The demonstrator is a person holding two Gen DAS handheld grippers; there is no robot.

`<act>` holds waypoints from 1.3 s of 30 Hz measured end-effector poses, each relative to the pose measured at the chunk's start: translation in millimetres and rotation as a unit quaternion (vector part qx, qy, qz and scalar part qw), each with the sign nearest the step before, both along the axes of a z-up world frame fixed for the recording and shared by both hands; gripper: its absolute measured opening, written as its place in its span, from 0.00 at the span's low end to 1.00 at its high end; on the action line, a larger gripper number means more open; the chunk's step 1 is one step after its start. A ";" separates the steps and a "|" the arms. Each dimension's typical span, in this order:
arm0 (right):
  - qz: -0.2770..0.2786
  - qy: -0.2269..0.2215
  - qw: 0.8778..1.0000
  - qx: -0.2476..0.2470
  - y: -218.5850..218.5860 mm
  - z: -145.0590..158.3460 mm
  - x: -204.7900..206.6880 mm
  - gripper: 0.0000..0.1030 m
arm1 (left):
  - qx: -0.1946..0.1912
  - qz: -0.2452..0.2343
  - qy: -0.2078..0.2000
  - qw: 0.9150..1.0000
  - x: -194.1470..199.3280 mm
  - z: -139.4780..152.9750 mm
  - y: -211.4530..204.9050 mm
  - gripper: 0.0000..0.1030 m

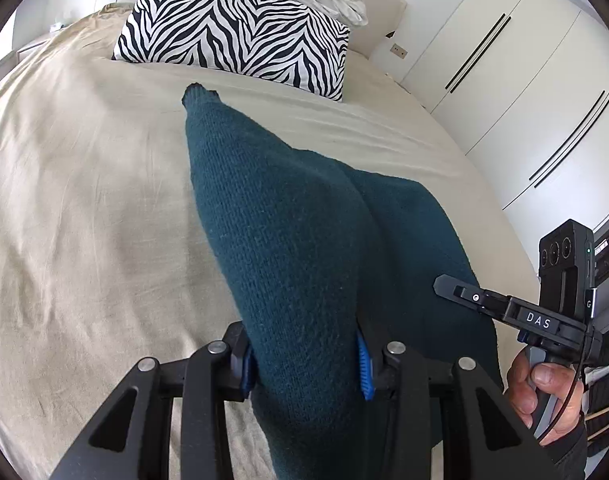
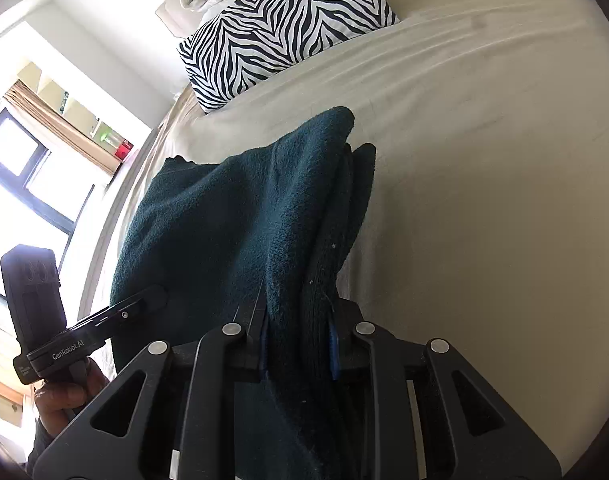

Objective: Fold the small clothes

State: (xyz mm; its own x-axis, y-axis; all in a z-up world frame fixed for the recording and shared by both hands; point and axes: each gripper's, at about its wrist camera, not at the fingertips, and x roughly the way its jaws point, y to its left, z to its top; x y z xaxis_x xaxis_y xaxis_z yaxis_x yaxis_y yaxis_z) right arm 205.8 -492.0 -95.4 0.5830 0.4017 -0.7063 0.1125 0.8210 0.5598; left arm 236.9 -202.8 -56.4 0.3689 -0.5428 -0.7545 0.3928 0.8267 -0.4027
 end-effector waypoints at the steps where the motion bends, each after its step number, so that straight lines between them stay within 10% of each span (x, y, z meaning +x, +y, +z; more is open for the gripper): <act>1: -0.003 0.000 1.000 0.000 -4.7 2.7 -2.8 0.19 | -0.005 -0.002 0.008 1.000 0.1 -4.0 -2.7 0.40; 8: -0.015 0.069 0.997 0.008 -30.0 -47.2 -7.0 0.24 | 0.021 0.007 0.038 0.999 6.8 -63.1 -18.4 0.59; 11: -0.035 0.032 0.997 0.067 -43.1 -76.8 -19.6 0.25 | 0.013 0.012 0.028 0.999 3.9 -64.2 -12.7 0.67; 22: -0.069 -0.045 0.996 0.014 -31.9 -3.5 -93.6 0.41 | 0.063 -0.006 -0.048 0.997 -52.3 -34.1 -5.0 0.68; 26: -0.048 0.039 0.997 -0.046 -19.2 -46.0 -110.4 0.44 | 0.084 -0.018 -0.035 0.996 -63.1 -61.5 -7.8 0.69; 32: -0.120 -0.015 0.992 -0.039 -37.2 -2.4 -154.9 0.46 | 0.074 0.012 -0.105 0.992 -107.5 -9.1 26.2 0.70; 36: -0.147 -0.068 0.983 -0.090 -19.3 46.3 -206.7 0.46 | 0.069 0.049 -0.213 0.974 -161.6 39.4 50.6 1.00; 39: -0.160 -0.108 0.969 -0.151 8.7 80.9 -253.0 0.56 | 0.083 0.076 -0.313 0.943 -214.8 70.9 63.9 1.00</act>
